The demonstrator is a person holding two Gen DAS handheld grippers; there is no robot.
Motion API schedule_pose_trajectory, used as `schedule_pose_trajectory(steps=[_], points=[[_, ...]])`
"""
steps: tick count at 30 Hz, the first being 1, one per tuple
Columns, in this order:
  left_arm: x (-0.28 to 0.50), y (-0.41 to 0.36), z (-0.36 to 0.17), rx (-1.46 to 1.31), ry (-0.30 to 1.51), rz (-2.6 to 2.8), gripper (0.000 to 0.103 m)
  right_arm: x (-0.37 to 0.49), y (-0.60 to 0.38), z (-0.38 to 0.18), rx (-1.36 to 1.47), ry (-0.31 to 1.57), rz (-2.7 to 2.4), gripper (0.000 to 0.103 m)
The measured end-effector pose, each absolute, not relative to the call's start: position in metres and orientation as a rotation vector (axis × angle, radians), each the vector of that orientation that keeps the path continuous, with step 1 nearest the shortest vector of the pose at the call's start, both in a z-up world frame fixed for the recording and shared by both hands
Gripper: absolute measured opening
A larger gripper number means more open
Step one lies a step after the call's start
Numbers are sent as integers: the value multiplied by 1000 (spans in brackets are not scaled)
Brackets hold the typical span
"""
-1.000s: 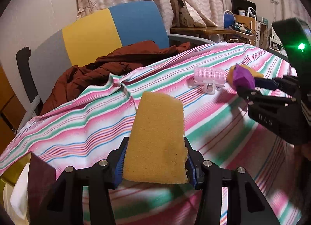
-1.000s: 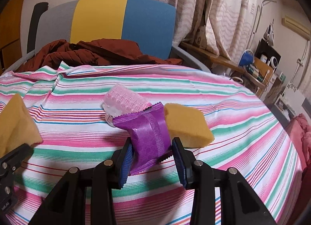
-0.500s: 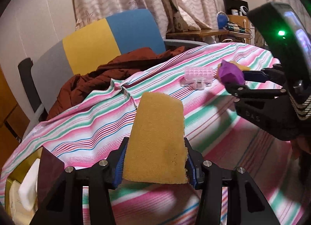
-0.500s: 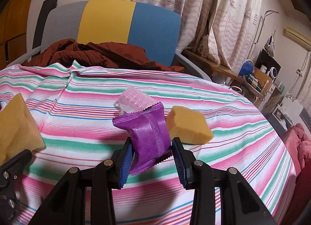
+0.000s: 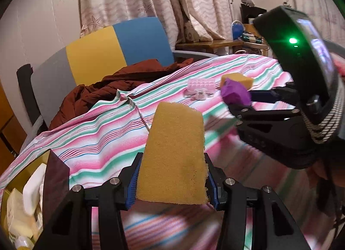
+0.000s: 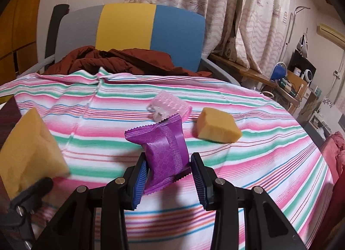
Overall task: Organize objects
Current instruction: 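Carry the purple sachet and yellow sponge into the gold tray and release both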
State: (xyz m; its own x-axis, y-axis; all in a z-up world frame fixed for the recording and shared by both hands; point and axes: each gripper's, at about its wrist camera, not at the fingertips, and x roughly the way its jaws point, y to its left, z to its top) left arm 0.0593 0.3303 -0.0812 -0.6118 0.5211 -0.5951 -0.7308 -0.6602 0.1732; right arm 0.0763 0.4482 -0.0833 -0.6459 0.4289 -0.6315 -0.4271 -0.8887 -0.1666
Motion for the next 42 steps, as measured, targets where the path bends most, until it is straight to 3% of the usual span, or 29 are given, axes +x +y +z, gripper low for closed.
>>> schedule_pose_trajectory(steps=[16,31,42], points=[[87,232,-44,-684,293,2263,52,105,395,-62,-996,341,2655,40],[55,96,-13,-718,93,2558,52,55,276,-21,-1082,269,3001,40],[6,3,-27,-903,-72,2747,53,30,199,-26,-1242,163,3137,40]])
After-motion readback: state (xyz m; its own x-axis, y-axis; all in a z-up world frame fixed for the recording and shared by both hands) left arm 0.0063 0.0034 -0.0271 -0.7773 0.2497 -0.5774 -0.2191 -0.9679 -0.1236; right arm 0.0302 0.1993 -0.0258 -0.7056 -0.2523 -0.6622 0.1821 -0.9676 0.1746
